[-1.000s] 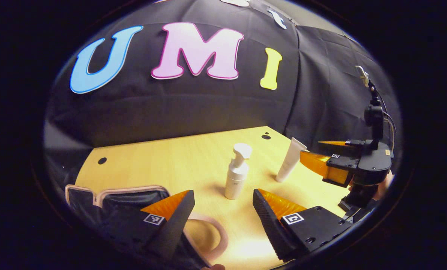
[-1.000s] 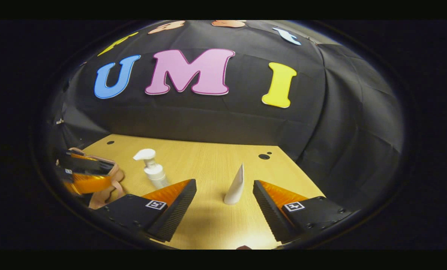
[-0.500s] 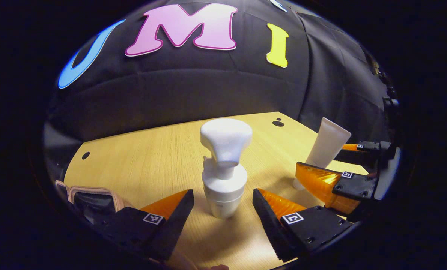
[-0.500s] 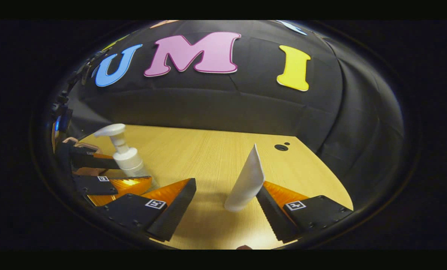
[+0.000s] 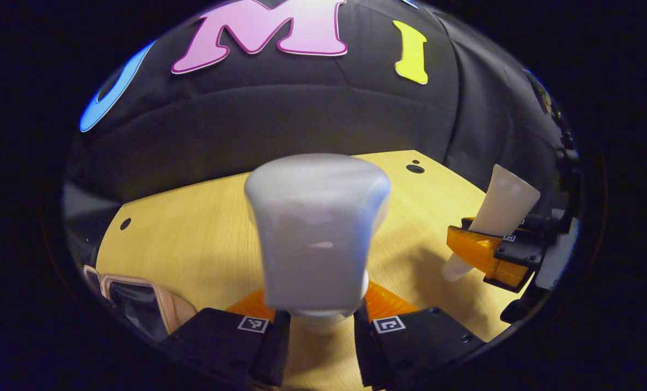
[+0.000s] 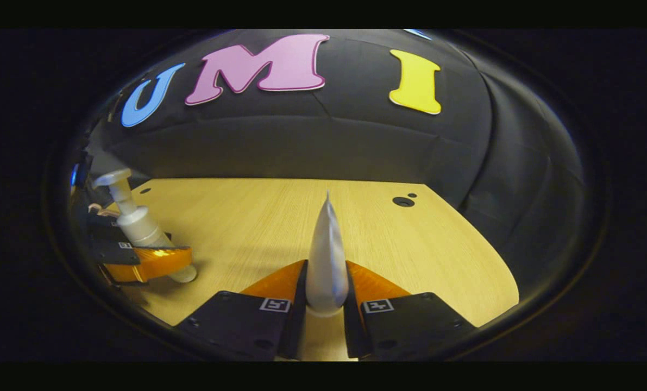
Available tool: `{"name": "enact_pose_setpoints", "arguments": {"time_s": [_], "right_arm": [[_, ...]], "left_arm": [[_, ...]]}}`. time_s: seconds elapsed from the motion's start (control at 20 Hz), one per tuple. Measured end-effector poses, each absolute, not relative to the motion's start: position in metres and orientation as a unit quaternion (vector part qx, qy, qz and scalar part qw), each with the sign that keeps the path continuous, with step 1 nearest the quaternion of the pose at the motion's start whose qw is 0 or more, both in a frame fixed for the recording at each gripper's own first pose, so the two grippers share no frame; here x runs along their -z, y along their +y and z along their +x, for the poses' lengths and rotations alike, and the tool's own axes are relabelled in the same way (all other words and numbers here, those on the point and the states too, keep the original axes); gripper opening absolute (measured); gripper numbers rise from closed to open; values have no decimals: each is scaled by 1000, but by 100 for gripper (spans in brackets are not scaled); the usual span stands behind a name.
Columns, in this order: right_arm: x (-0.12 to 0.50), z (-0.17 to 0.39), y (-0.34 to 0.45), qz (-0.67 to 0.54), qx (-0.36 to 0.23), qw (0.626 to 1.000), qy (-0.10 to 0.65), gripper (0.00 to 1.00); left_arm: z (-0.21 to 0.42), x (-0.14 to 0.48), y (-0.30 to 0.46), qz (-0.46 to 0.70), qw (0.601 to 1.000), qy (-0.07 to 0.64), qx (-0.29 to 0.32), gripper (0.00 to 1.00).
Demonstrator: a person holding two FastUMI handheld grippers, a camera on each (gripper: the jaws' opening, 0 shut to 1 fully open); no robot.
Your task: First open the suitcase, pack the skin care products into it, and then close the suitcase.
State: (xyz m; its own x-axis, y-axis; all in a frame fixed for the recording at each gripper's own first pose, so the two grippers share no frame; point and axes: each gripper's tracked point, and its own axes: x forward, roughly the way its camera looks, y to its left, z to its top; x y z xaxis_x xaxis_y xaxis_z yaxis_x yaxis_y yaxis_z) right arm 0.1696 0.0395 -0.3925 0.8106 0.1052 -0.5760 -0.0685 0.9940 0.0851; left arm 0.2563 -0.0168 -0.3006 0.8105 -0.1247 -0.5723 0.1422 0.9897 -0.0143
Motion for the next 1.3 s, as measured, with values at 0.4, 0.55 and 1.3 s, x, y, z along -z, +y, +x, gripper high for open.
{"name": "enact_pose_setpoints", "arguments": {"time_s": [0.4,0.55,1.3], "right_arm": [[267,121,124,86,-137,952,260,37],[226,99,192,130,-194,942,242,33],[202,23,324,91,-295,909,281,33]], "left_arm": [[114,237,115,-24,907,419,38,54],[64,252,187,-50,872,486,-15,55],[5,372,255,-67,739,670,-8,55]]}}
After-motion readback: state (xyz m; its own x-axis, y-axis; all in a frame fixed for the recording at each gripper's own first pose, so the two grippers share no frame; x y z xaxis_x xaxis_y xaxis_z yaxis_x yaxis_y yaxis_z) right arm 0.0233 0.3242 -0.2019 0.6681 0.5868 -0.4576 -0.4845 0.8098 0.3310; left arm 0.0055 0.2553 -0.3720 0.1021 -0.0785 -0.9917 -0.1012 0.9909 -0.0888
